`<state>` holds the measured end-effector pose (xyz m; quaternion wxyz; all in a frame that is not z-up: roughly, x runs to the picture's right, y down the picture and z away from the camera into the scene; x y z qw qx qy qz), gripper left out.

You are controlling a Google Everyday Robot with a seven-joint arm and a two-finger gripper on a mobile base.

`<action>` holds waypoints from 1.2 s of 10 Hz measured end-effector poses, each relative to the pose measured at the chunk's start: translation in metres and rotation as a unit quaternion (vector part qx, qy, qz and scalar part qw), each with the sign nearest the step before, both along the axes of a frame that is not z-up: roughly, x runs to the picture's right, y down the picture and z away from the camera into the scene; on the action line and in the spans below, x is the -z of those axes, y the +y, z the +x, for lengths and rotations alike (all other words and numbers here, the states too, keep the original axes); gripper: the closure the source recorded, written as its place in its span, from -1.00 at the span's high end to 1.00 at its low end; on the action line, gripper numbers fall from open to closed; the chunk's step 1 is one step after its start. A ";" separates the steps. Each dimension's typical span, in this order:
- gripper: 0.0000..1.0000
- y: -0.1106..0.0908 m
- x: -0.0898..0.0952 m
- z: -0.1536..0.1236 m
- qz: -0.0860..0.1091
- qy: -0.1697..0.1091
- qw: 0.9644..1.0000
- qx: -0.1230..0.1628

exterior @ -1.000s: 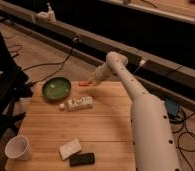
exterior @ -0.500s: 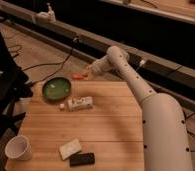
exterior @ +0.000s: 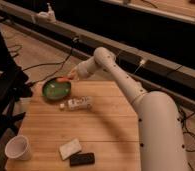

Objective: Place the pepper in the ceramic bowl

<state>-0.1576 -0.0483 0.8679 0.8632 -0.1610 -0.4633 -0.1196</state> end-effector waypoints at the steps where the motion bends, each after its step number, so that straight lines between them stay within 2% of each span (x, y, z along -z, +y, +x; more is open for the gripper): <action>1: -0.84 0.009 -0.001 -0.014 -0.002 -0.009 1.000 0.014; 3: -0.80 0.026 -0.014 -0.042 -0.009 -0.021 0.999 0.044; 4: -0.68 0.029 -0.022 -0.050 -0.014 -0.023 0.998 0.051; 6: -0.23 0.026 -0.045 -0.056 -0.034 -0.018 0.998 0.046; 7: -0.07 0.024 -0.052 -0.056 -0.043 -0.017 0.998 0.041; 10: 0.53 0.022 -0.063 -0.060 -0.076 -0.027 0.996 0.026; 12: 0.58 0.019 -0.064 -0.058 -0.076 -0.029 0.997 0.021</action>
